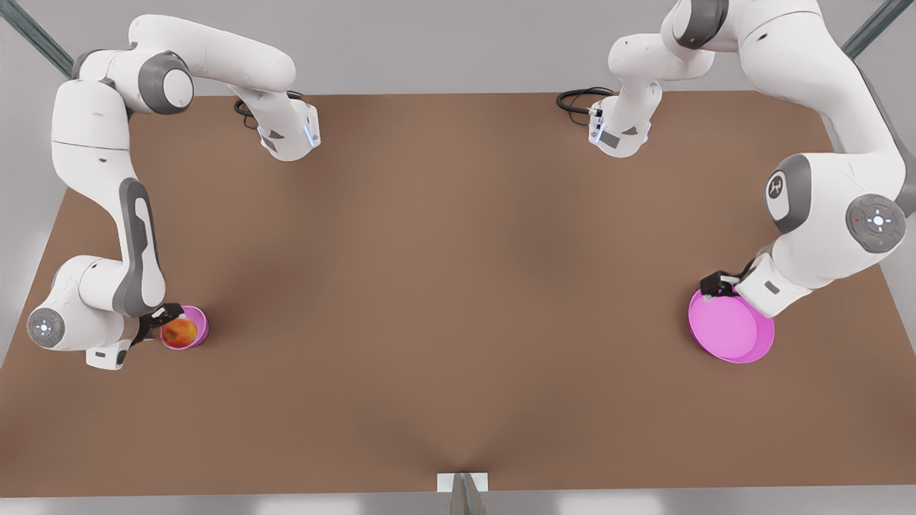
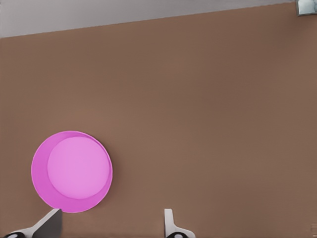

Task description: Use the left arm to pick up the apple from the plate, transfer it to the gripper of the right arm, and then use the right arm to place it into the bowl

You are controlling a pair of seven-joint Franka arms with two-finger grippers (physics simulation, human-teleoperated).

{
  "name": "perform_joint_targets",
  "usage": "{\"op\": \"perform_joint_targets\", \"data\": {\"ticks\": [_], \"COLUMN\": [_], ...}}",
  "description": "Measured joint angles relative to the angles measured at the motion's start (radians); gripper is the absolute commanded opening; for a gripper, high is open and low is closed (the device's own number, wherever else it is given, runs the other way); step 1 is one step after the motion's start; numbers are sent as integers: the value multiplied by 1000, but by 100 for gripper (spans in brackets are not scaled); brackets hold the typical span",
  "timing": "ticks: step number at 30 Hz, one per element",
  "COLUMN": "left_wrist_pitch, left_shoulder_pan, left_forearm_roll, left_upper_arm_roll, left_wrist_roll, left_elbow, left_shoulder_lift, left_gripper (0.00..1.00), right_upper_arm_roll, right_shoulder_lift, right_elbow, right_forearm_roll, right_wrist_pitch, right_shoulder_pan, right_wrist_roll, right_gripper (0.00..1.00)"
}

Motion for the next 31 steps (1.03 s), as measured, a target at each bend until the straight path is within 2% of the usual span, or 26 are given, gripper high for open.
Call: {"op": "perform_joint_targets", "data": {"ticks": [3,4,8,9,10,12,13,14,15,18,21,24,31], "left_wrist_pitch": [3,4,7,7,8,10,12,15,17,22,25,26,28], "left_shoulder_pan": [0,0,1,1,1,1,1,1,0,-1,-1,-1,-2], "left_forearm_roll": [0,0,0,0,0,0,0,0,0,0,0,0,0], "left_upper_arm_roll": [0,0,0,0,0,0,0,0,-1,-2,-3,-3,-3], "left_wrist_roll": [-29,-38,-68,-75,-81,-92,-96,-101,-105,-108,-110,-111,-114], "left_elbow": [0,0,0,0,0,1,1,1,2,3,3,3,3], "left_shoulder_lift": [2,2,2,2,3,3,6,9,12,15,16,17,16], "left_gripper": [100,100,100,100,100,100,100,100,100,100,100,100,100], "right_upper_arm_roll": [9,39,278,304,226,-34,-161,-259,-301,-249,-190,-180,-189], "right_shoulder_lift": [-18,-61,-242,-311,-374,-466,-516,-548,-569,-566,-561,-557,-557], "right_elbow": [6,16,193,208,216,187,118,68,45,76,89,90,92], "right_forearm_roll": [1,1,-39,-51,-44,23,49,73,96,141,163,171,177], "right_wrist_pitch": [0,-7,-127,-163,-206,-278,-296,-307,-317,-371,-417,-445,-473], "right_shoulder_pan": [3,3,40,59,162,381,480,561,589,526,573,600,550], "right_wrist_roll": [-19,-21,47,79,117,187,219,249,277,352,413,451,518], "right_gripper": [100,100,100,100,100,100,100,100,100,100,100,100,100]}}
